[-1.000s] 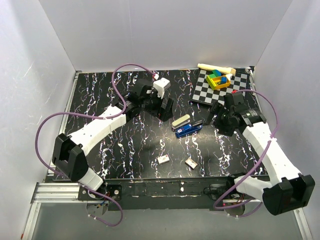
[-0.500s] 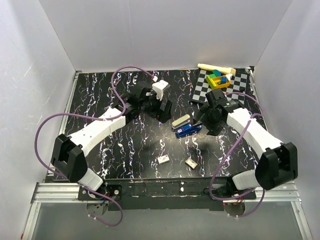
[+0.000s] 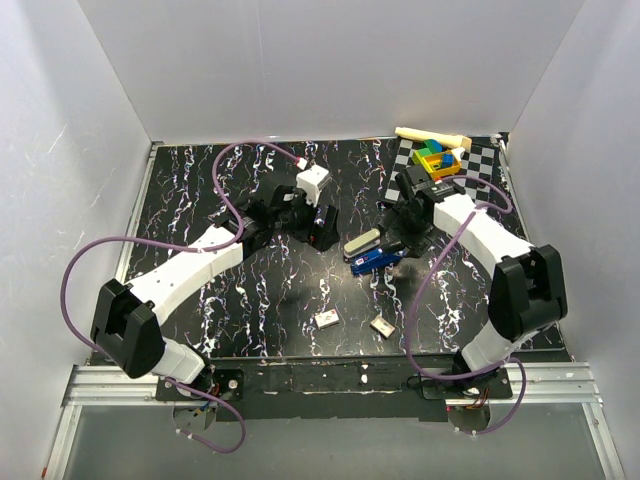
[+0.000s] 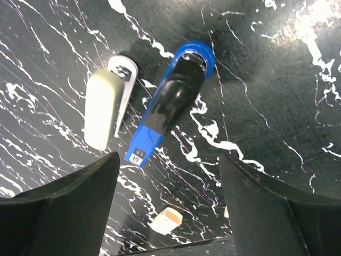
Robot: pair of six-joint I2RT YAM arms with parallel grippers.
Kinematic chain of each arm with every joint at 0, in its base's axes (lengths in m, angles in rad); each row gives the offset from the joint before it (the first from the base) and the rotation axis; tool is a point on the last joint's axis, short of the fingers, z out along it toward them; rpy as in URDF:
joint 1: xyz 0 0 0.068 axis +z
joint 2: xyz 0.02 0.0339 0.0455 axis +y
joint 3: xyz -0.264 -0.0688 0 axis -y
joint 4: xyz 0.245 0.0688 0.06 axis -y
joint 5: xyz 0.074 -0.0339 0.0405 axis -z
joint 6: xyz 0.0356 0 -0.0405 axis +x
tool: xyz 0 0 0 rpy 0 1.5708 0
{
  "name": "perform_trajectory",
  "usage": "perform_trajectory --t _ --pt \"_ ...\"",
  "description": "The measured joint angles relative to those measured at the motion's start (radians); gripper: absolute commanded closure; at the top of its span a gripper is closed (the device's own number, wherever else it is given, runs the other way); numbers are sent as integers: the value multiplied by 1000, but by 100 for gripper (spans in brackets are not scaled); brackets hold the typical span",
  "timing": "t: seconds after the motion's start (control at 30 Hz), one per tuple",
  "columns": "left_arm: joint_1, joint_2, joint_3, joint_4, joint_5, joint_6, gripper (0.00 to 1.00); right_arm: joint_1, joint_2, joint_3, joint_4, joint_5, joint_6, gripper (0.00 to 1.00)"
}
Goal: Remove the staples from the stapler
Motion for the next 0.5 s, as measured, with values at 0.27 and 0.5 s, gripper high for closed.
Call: perform_trajectory --t 0.27,0.5 --pt "0 -24 -51 21 2 -8 2 1 91 36 1 31 19 25" --pt "0 -73 -93 50 2 -10 2 1 127 36 2 45 29 32"
